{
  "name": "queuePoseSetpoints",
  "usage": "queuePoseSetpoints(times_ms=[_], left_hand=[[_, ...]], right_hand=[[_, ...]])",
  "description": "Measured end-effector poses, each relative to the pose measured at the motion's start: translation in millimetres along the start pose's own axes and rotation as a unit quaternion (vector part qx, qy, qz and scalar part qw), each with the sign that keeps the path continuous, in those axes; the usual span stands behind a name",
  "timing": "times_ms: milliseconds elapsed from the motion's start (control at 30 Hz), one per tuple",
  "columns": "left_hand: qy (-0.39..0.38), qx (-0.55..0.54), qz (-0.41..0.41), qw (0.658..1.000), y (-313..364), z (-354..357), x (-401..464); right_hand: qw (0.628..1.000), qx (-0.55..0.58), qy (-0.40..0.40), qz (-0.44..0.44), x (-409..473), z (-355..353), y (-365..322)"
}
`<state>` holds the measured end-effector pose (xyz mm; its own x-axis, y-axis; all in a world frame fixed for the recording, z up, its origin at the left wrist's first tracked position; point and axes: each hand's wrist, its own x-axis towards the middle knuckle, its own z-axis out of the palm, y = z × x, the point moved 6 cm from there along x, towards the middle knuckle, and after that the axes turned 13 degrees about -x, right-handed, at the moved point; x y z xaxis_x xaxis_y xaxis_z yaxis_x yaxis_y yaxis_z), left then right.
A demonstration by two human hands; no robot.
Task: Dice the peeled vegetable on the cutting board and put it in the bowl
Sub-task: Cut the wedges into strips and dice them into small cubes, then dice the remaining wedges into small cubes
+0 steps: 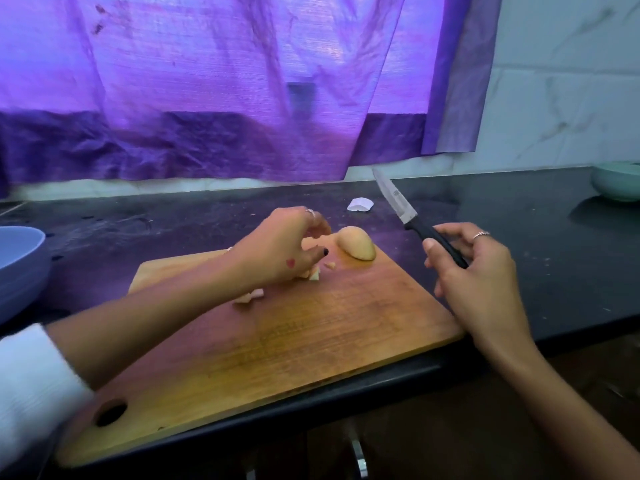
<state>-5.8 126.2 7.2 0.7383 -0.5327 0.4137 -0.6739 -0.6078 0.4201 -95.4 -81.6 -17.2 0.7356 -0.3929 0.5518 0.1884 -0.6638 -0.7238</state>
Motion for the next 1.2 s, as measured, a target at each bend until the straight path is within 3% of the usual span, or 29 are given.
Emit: queuePoseSetpoints(times_ms=[100,233,433,567,733,833,900,1067,1200], left_hand=[[-0.092,0.061,0.082,0.99,5,16,29],[-0.203,0.156,0.192,0.947,11,38,66],[-0.335,0.204,0.151,0.907,11,55,101],[-0.327,0.198,0.147,0.912,3,60,104],[-0.25,0.16,0.181,0.938,12,35,84],[-0.165,0.135,0.199,0.956,31,-20,53],[-0.132,0.158,0.207,0.956,34,-57,17],[-0.132,0.252,0.16,0.945,30,-102,-86],[-0.166,0.298,0.108,0.934,29,-95,-121]], right_hand=[[0.998,0.051,-0.002,0.045,-5,6,10],[0.998,0.044,0.01,0.045,-5,9,12],[0.996,0.072,0.021,0.04,-7,7,19],[0.997,0.062,0.03,0.043,-7,8,23],[0.996,0.073,0.013,0.045,-5,12,27],[0.997,0.066,-0.032,0.019,-2,15,24],[0.994,0.012,-0.1,-0.047,3,17,14],[0.916,-0.102,-0.273,-0.274,15,30,-12],[0.867,-0.168,-0.333,-0.331,22,54,-11]])
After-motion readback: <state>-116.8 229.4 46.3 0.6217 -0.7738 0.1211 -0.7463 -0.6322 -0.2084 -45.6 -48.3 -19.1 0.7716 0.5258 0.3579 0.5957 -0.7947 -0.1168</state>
